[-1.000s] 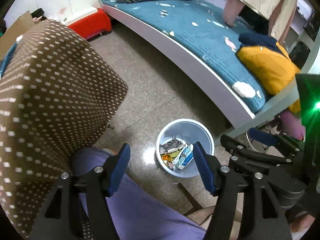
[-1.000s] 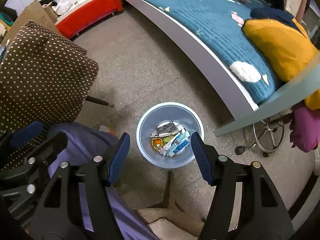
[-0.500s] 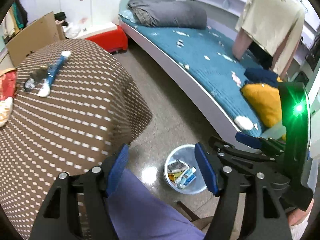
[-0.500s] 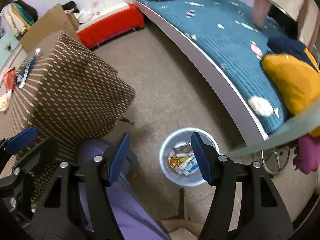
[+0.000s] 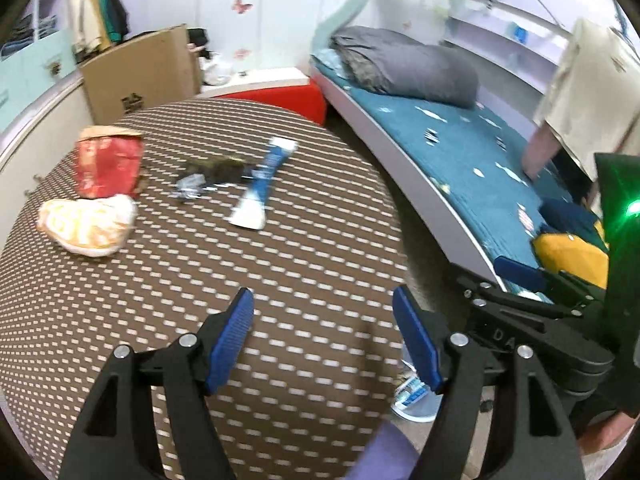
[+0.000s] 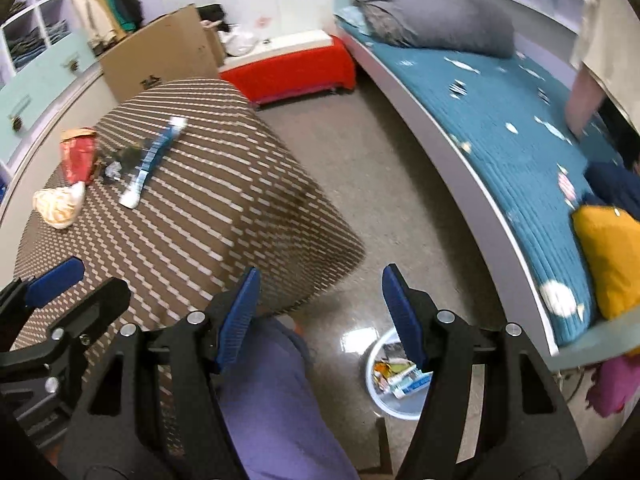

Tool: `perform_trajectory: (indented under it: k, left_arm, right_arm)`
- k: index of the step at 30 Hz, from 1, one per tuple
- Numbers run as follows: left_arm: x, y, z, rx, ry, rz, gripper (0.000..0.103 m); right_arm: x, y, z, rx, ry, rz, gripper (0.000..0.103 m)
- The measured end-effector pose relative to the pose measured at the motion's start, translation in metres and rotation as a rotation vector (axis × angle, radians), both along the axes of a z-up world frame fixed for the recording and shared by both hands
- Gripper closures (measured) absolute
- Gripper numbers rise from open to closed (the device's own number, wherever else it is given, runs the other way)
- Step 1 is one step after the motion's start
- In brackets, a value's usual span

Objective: Collect trash
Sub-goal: 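Move both open tools back toward the remaining trash on the table, then grasp the black snack wrapper with left tool while right tool grasps blue tube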

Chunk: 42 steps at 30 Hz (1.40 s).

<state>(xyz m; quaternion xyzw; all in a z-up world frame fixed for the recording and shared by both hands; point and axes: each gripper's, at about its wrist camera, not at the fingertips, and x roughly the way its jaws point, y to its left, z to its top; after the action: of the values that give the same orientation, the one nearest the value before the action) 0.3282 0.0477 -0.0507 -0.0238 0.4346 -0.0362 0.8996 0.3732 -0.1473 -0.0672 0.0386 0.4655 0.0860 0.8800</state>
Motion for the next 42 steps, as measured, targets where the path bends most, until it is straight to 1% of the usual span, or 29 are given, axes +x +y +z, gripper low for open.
perform_trajectory:
  k: [8,14,18,20,21,22,23,24,25,26,29,32,35,38,39,40,41,42]
  left_arm:
    - [0.007,0.069,0.009,0.018,-0.023,0.134,0.032]
    - [0.012,0.112,0.012,0.022,-0.042,0.217,0.03]
    - [0.02,0.131,0.011,0.034,-0.038,0.237,0.029]
    - [0.027,0.134,0.013,0.044,-0.042,0.231,0.028]
    - [0.03,0.135,0.014,0.047,-0.042,0.221,0.027]
    - [0.032,0.135,0.014,0.047,-0.044,0.211,0.024]
    - [0.035,0.135,0.013,0.047,-0.045,0.198,0.024]
    - [0.039,0.134,0.014,0.049,-0.042,0.188,0.023]
    - [0.044,0.132,0.015,0.057,-0.039,0.177,0.023]
    - [0.049,0.13,0.015,0.059,-0.039,0.157,0.022]
    - [0.07,0.122,0.015,0.055,-0.022,0.104,0.02]
    - [0.093,0.109,0.01,0.073,0.006,0.045,0.02]
    - [0.118,0.096,0.001,0.089,0.043,0.012,0.02]
    - [0.141,0.088,-0.013,0.08,0.085,-0.019,0.02]
    - [0.148,0.085,-0.019,0.076,0.1,-0.035,0.027]
    - [0.152,0.084,-0.024,0.092,0.107,-0.028,0.042]
    - [0.151,0.083,-0.026,0.114,0.085,-0.013,0.046]
    - [0.15,0.082,-0.028,0.119,0.077,-0.015,0.075]
  right_arm:
    - [0.027,0.065,0.016,0.009,-0.038,0.119,0.04]
    - [0.05,0.112,0.014,-0.008,-0.05,0.177,0.04]
    - [0.068,0.137,0.008,-0.008,-0.036,0.204,0.04]
    - [0.079,0.149,0.002,-0.039,-0.031,0.21,0.04]
    - [0.084,0.152,0.001,-0.045,-0.032,0.209,0.044]
    - [0.087,0.156,0.0,-0.058,-0.046,0.21,0.05]
    - [0.089,0.16,-0.001,-0.099,-0.072,0.211,0.066]
    - [0.09,0.161,-0.001,-0.12,-0.085,0.211,0.081]
    - [0.091,0.159,-0.001,-0.117,-0.088,0.213,0.086]
    - [0.092,0.155,0.0,-0.1,-0.079,0.214,0.089]
    - [0.093,0.133,0.001,0.004,-0.03,0.206,0.09]
    - [0.087,0.115,0.007,0.014,-0.05,0.18,0.09]
    - [0.087,0.103,0.01,0.036,-0.046,0.165,0.09]
    - [0.092,0.097,0.01,0.028,-0.047,0.148,0.091]
    - [0.092,0.094,0.01,0.028,-0.048,0.146,0.091]
    - [0.092,0.092,0.01,0.032,-0.044,0.143,0.091]
    - [0.093,0.091,0.009,0.036,-0.042,0.143,0.091]
    - [0.093,0.089,0.009,0.036,-0.043,0.144,0.091]
